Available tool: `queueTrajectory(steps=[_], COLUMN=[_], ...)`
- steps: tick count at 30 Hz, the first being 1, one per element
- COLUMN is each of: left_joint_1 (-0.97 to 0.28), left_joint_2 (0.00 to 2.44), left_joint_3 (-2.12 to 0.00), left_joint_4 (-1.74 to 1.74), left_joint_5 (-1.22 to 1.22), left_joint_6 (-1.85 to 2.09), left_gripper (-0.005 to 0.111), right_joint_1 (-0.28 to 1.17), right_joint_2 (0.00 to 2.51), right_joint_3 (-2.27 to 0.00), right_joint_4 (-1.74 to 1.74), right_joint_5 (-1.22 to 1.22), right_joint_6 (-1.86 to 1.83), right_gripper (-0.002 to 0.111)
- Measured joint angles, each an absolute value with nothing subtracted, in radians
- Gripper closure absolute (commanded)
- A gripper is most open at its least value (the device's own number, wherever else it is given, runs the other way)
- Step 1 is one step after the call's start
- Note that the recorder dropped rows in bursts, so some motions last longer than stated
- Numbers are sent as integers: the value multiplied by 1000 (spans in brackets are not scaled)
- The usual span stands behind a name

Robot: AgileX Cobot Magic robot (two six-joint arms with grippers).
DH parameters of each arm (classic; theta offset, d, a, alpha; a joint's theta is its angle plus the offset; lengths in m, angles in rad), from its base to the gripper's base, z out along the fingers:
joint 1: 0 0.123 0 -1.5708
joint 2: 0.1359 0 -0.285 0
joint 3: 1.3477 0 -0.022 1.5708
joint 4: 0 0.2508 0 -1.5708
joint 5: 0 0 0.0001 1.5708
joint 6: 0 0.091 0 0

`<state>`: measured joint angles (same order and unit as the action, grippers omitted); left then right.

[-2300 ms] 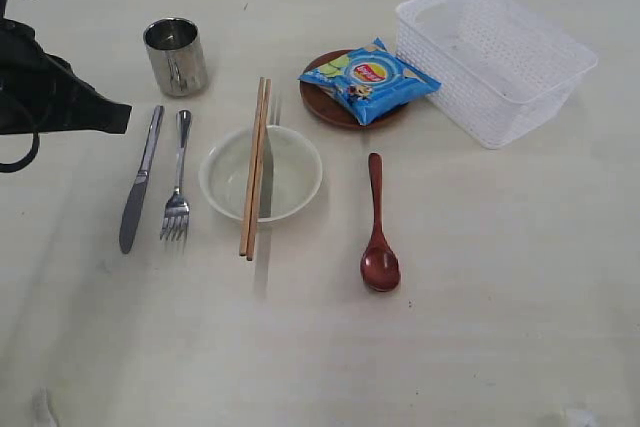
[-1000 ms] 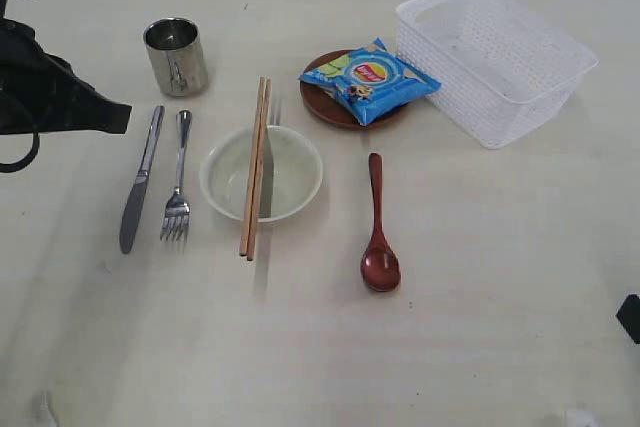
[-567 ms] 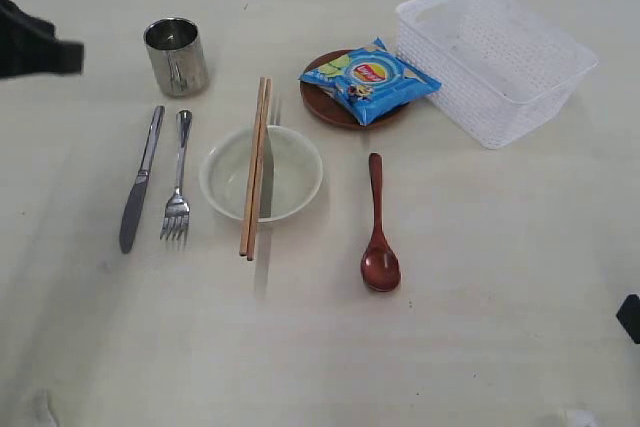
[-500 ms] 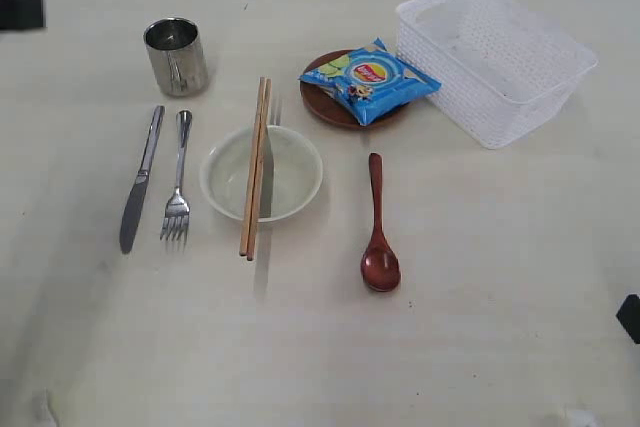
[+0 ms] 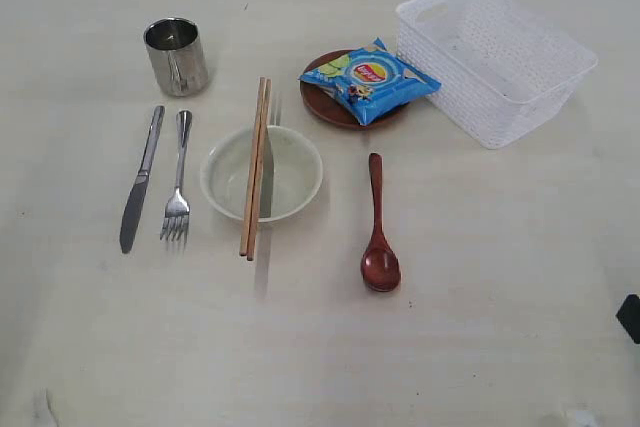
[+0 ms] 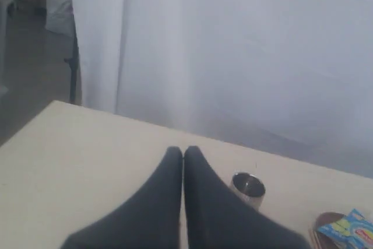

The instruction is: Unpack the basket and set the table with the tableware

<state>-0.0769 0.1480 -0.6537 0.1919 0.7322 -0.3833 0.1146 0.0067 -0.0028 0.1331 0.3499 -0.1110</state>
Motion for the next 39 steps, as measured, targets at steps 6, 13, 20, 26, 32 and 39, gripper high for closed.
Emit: queueTrajectory(steps=[6, 13, 20, 26, 32, 39], left_joint_1=[-49, -49, -47, -47, -47, -47], left_joint_2=[4, 4, 3, 3, 3, 3], left_joint_3=[-481, -46, -4, -4, -4, -4], left_joint_4=[198, 159, 138, 138, 138, 138], left_joint_5=[673, 268, 340, 345, 345, 347], left_joint_6=[-354, -316, -316, -316, -316, -316], left_gripper=[106, 106, 106, 106, 106, 106], right_joint_1=[115, 115, 115, 115, 115, 115], right_joint_2=[7, 7, 7, 7, 7, 7], right_joint_3=[-3, -3, -3, -3, -3, -3], right_joint_4=[133, 133, 133, 133, 133, 133], right_joint_5=[350, 350, 350, 350, 350, 350], right_joint_6=[-111, -111, -111, -111, -111, -111], right_gripper=[108, 108, 108, 108, 108, 108])
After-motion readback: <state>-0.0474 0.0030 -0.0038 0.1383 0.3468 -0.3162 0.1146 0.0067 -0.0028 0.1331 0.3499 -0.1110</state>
